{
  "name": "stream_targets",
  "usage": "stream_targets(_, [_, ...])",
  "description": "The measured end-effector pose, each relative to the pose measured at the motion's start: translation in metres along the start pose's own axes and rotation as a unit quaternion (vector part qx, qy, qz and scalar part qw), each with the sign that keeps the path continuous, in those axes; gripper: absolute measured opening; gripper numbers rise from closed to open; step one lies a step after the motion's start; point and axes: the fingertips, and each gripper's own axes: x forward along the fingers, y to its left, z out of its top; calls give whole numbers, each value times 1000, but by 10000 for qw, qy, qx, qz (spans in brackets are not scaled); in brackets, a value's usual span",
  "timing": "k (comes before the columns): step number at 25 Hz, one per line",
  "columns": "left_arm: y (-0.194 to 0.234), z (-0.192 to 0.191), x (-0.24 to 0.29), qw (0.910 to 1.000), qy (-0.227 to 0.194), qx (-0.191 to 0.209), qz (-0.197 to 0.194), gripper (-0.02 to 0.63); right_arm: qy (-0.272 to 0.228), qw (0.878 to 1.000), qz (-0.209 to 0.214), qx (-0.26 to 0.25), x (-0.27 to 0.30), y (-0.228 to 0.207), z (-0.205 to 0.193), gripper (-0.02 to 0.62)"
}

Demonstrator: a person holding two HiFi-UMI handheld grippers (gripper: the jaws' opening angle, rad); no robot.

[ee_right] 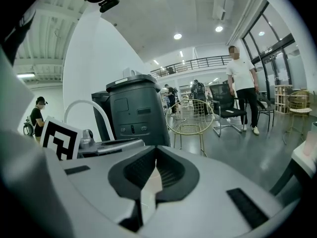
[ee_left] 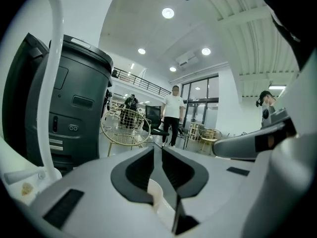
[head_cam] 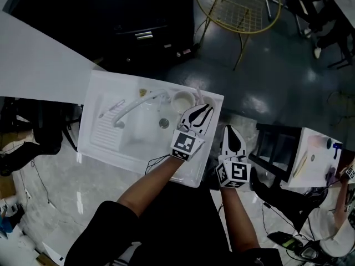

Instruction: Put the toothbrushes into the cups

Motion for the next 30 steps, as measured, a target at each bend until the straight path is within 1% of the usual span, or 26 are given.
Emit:
stream_targets(2, [-6, 4, -9, 10000, -28, -57, 22, 58, -73, 10000, 56, 21, -7, 5, 3, 20])
stream_targets(5, [-18, 6, -24, 10000, -21, 1, 64, 57, -162, 9998, 113, -13, -17, 11, 4, 20])
stream_targets(10, [-43, 5, -50, 9999, 124, 43, 11, 17, -265, 9995, 172, -26, -36, 19, 4, 20])
stream_targets(15, [-65, 13, -82, 9998, 51, 158, -71, 15, -399, 9985, 298, 240, -53, 33, 12, 20])
stream_targets(18, [-76, 20, -104, 9999, -1, 133, -39, 15, -610, 9973, 398, 77, -67, 46, 26, 20])
stream_targets(21, [-87, 21, -125, 9993, -13, 343, -155, 14, -788, 9958, 433, -146, -78, 57, 35, 20])
stream_targets(24, [-88, 14, -143, 9988, 134, 457, -124, 14, -798, 9958, 385, -229, -87, 65, 33, 20])
stream_targets(27, [-88, 26, -163, 9993, -3, 343, -127, 14, -793, 9962, 298, -213, -97, 76, 30, 20])
stream_targets(30, [-77, 35, -183, 9993, -60, 344, -96, 14, -788, 9961, 287, -277, -101, 99, 30, 20])
